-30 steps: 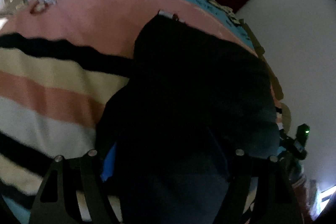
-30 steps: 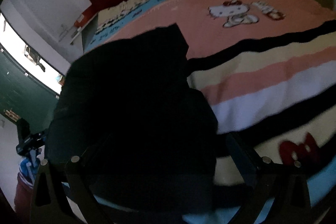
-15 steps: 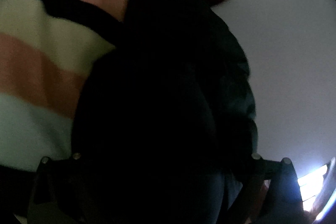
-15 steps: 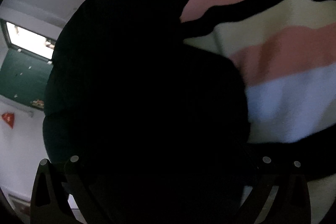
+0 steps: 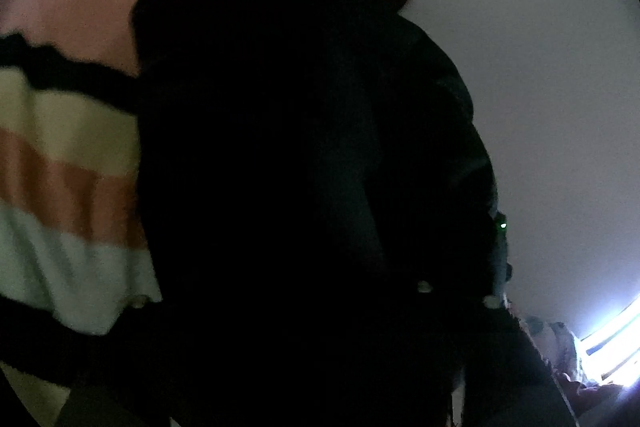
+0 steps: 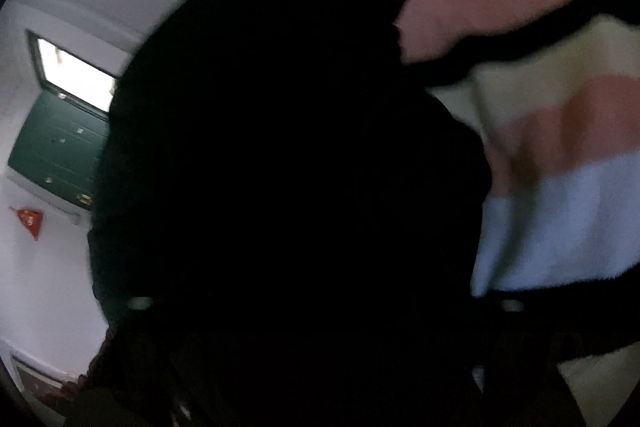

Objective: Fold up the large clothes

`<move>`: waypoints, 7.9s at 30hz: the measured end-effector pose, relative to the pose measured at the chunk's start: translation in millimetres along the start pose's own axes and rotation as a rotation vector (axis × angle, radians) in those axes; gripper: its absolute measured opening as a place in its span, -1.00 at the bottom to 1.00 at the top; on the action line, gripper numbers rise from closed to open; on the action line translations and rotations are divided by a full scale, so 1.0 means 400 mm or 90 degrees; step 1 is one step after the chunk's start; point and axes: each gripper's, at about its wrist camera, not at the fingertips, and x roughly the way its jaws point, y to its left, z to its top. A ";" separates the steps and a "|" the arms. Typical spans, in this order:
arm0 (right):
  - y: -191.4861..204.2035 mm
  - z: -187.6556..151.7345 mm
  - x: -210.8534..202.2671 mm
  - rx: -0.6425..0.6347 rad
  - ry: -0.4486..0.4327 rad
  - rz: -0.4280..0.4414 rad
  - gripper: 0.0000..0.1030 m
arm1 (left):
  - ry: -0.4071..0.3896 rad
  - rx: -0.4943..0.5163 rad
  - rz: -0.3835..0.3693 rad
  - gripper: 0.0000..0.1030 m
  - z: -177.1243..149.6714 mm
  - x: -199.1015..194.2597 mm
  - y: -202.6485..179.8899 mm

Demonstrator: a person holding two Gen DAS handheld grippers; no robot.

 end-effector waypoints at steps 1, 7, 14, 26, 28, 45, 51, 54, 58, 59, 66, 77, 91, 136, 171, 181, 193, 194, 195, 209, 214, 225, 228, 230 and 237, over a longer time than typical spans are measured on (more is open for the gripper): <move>0.022 0.003 -0.008 -0.016 -0.009 -0.002 -0.28 | -0.006 0.003 -0.001 -0.29 0.002 -0.006 -0.017; 0.157 0.022 -0.088 -0.096 -0.071 -0.013 -0.58 | -0.049 0.042 -0.016 -0.49 0.024 -0.089 -0.119; 0.257 0.001 -0.235 -0.141 -0.099 0.006 -0.59 | -0.060 0.060 -0.035 -0.50 -0.003 -0.192 -0.190; 0.054 -0.174 -0.193 -0.018 -0.058 -0.040 -0.35 | 0.026 -0.002 0.036 -0.09 -0.117 -0.188 0.016; 0.036 -0.185 -0.209 -0.001 -0.069 -0.061 -0.01 | 0.019 -0.027 0.044 0.15 -0.114 -0.218 0.056; 0.318 -0.098 -0.216 -0.169 -0.167 -0.243 0.60 | -0.082 0.061 0.168 0.25 0.016 -0.176 -0.195; 0.357 -0.031 -0.077 -0.203 -0.134 -0.280 0.69 | -0.025 0.112 0.223 0.26 0.036 0.036 -0.256; 0.285 -0.012 -0.030 -0.158 -0.119 -0.282 0.86 | -0.019 0.096 0.237 0.28 0.049 0.076 -0.215; 0.213 0.014 -0.022 -0.100 -0.127 -0.242 0.87 | -0.021 0.081 0.218 0.28 0.064 0.068 -0.182; 0.207 0.012 -0.028 -0.096 -0.127 -0.235 0.87 | -0.022 0.077 0.213 0.28 0.061 0.056 -0.175; 0.138 -0.044 -0.109 -0.040 -0.138 -0.246 0.87 | -0.036 0.024 0.284 0.28 0.027 -0.063 -0.108; 0.120 -0.268 -0.361 0.026 -0.175 -0.411 0.86 | -0.127 0.010 0.421 0.28 -0.190 -0.342 -0.172; 0.508 -0.622 -0.520 -0.120 -0.285 -0.401 0.99 | -0.303 0.178 0.512 0.48 -0.527 -0.560 -0.567; 0.774 -0.935 -0.691 -0.278 -0.467 -0.434 0.99 | -0.448 0.270 0.544 0.48 -0.807 -0.721 -0.842; 0.605 -0.866 -0.585 -0.247 -0.421 -0.502 0.99 | -0.326 0.273 0.561 0.48 -0.747 -0.529 -0.711; 0.585 -0.859 -0.549 -0.253 -0.401 -0.507 0.99 | -0.304 0.264 0.567 0.48 -0.735 -0.498 -0.675; 0.579 -0.859 -0.532 -0.267 -0.398 -0.523 0.99 | -0.283 0.270 0.570 0.48 -0.742 -0.472 -0.663; 0.578 -0.859 -0.531 -0.270 -0.398 -0.524 0.99 | -0.282 0.271 0.571 0.48 -0.742 -0.471 -0.664; 0.576 -0.859 -0.531 -0.270 -0.398 -0.524 0.99 | -0.281 0.271 0.571 0.48 -0.742 -0.469 -0.664; 0.572 -0.861 -0.531 -0.262 -0.401 -0.519 0.99 | -0.274 0.277 0.571 0.48 -0.745 -0.459 -0.667; 0.572 -0.860 -0.532 -0.263 -0.401 -0.520 0.99 | -0.275 0.277 0.569 0.48 -0.746 -0.455 -0.670; 0.568 -0.859 -0.534 -0.265 -0.400 -0.521 0.99 | -0.277 0.278 0.568 0.48 -0.749 -0.456 -0.672; 0.568 -0.859 -0.533 -0.265 -0.401 -0.522 0.99 | -0.279 0.280 0.568 0.48 -0.753 -0.457 -0.678; 0.568 -0.858 -0.534 -0.265 -0.400 -0.522 0.99 | -0.280 0.281 0.568 0.48 -0.754 -0.456 -0.682; 0.566 -0.865 -0.538 -0.266 -0.403 -0.521 0.99 | -0.284 0.280 0.568 0.48 -0.758 -0.465 -0.685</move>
